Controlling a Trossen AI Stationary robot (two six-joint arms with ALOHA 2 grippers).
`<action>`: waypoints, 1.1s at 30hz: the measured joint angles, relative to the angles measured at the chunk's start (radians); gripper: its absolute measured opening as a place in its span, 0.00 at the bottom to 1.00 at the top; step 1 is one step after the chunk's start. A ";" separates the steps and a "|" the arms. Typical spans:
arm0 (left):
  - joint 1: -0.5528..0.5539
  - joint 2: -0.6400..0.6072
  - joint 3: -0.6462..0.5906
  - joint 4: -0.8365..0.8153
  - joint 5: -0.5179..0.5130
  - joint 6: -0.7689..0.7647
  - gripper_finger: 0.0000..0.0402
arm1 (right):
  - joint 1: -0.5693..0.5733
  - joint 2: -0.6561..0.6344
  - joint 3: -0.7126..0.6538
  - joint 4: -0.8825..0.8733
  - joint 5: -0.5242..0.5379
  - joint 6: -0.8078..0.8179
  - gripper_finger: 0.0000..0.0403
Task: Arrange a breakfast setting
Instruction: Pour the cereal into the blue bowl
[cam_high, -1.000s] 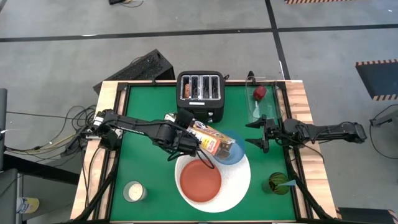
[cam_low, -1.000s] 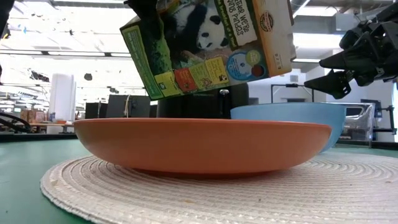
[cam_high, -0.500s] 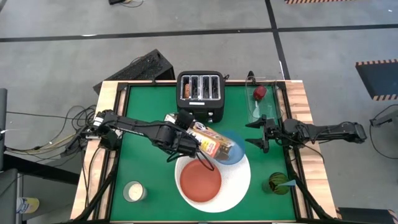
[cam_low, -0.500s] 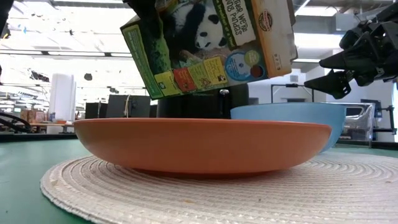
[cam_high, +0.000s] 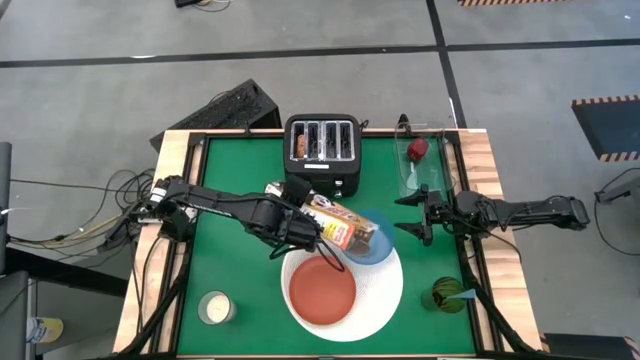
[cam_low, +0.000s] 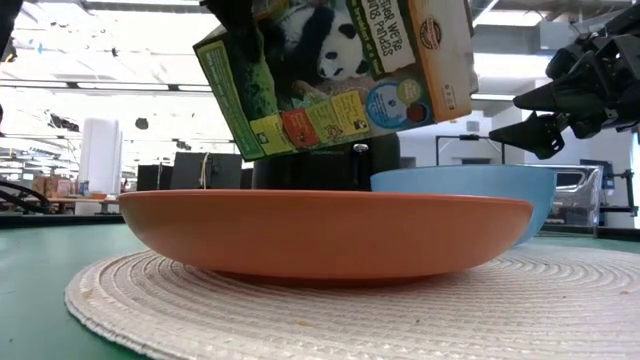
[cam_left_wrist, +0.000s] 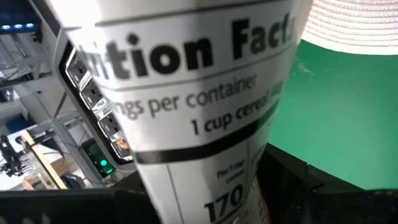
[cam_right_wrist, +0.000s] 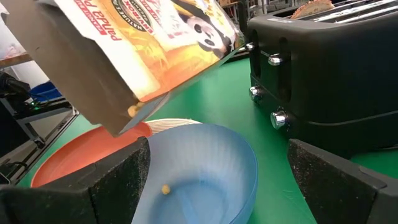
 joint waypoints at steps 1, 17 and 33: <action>0.000 0.000 0.000 0.000 0.001 0.000 0.41 | 0.000 0.000 0.000 0.000 0.000 0.000 0.98; -0.001 0.078 -0.008 0.003 -0.040 0.118 0.41 | 0.000 0.000 0.000 0.000 0.000 0.000 0.98; 0.012 0.099 -0.006 -0.001 -0.031 -0.009 0.40 | 0.000 0.000 0.000 0.000 0.000 0.000 0.98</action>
